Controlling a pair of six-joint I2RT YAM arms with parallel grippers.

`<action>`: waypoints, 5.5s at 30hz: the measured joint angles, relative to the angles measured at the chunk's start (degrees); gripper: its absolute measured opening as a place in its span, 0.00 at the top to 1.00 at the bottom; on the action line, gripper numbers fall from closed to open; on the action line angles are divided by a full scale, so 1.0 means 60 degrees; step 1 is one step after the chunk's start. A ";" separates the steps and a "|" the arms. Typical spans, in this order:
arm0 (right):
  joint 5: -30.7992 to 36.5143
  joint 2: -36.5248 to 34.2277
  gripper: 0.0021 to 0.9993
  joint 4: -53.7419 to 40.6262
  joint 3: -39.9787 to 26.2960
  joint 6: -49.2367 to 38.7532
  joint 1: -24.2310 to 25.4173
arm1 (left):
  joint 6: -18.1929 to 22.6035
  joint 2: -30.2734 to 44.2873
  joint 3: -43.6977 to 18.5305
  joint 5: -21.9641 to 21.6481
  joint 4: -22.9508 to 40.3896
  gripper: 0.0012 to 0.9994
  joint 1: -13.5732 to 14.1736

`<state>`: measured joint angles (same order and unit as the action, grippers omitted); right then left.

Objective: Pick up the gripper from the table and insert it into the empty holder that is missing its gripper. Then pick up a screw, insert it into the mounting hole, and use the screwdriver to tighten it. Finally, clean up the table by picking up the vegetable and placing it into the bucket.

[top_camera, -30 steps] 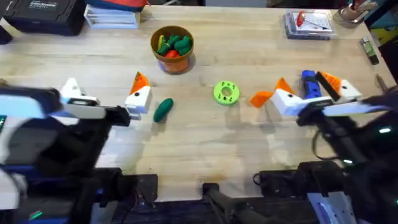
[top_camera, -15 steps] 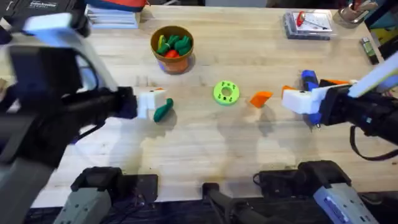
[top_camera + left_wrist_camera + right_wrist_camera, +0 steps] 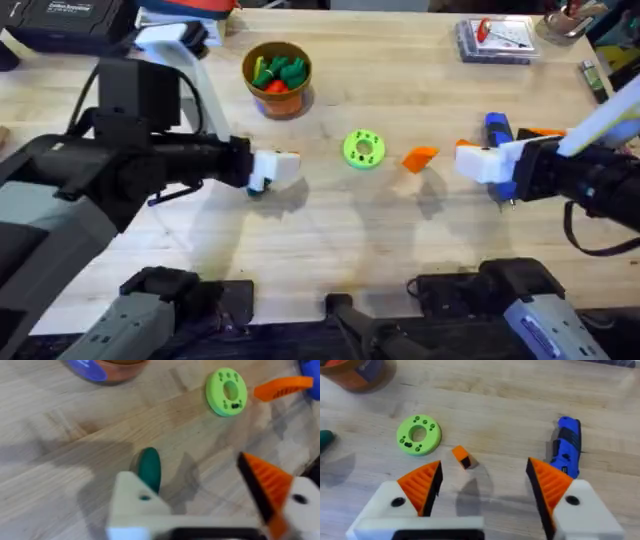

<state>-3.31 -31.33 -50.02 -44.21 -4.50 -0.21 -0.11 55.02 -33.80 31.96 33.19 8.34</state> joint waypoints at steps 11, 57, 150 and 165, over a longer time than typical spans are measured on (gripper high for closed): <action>0.0047 0.0000 0.01 -0.0003 0.0000 -0.0006 0.0000 | 0.0497 0.0005 -0.0207 -0.0006 -0.0216 0.05 0.0428; 0.0050 0.0000 0.01 -0.0018 0.0000 -0.0007 0.0000 | -0.0467 -0.7879 0.5078 -0.0297 -0.6921 0.01 0.1210; 0.0763 -0.7038 0.95 0.0454 -0.1096 -0.3683 -0.2171 | -0.0660 -0.9110 0.5574 0.3222 -0.4911 0.01 0.0645; -0.1901 -0.3857 0.99 0.0364 -0.2161 -0.2758 -0.1567 | -0.0659 -0.9110 0.5574 0.3225 -0.4909 0.01 0.0649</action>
<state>-14.71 -54.48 -47.84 -57.17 -21.04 -9.61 -4.06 0.36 -0.36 51.31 3.74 12.23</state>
